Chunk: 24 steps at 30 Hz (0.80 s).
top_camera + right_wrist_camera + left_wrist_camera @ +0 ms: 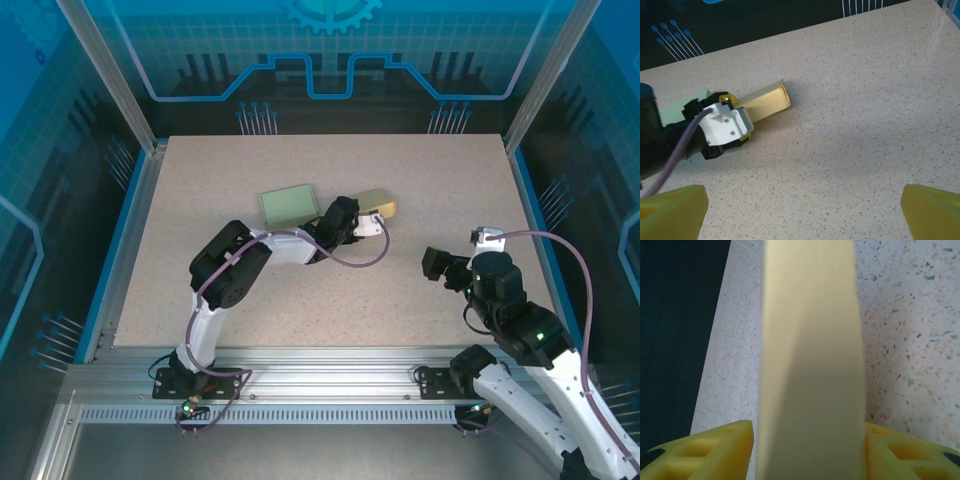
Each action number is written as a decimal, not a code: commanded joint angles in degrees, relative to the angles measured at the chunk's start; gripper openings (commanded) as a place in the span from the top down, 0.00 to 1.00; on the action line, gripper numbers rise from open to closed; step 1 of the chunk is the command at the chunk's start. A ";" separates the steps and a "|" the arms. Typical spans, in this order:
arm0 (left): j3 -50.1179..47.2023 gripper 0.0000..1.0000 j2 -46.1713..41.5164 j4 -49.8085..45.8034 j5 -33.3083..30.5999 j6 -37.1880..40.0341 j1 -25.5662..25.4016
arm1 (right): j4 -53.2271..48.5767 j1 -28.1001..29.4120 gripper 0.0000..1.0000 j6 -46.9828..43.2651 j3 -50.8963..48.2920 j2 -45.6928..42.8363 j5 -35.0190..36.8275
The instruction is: Fold the paper box
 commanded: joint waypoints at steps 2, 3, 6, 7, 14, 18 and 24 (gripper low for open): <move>0.87 0.17 1.48 1.55 -0.86 2.61 0.15 | -2.98 -0.09 0.00 -0.48 -0.03 -0.69 1.74; 0.05 0.14 0.88 1.82 -0.59 2.16 0.10 | -3.20 -0.06 0.00 -0.50 -0.21 -0.72 1.75; -3.00 0.01 -1.84 2.39 -0.30 0.55 -0.44 | -2.29 -0.05 0.00 -0.73 -0.55 -0.84 1.78; -4.22 0.01 -3.07 2.66 -0.52 0.35 -0.82 | -1.76 -0.09 0.00 -0.97 -0.66 -0.70 1.61; -16.22 0.01 -17.40 7.02 -5.42 -2.98 -6.12 | 3.04 -0.11 0.00 -5.58 -1.23 -0.07 -0.45; -22.92 0.01 -26.51 9.07 -13.70 -8.93 -7.96 | 4.69 -0.21 0.00 -8.35 -1.33 0.21 0.87; -34.40 0.01 -41.36 13.24 -30.40 -22.25 -7.88 | 11.08 -0.60 0.00 -12.94 -5.81 0.48 2.91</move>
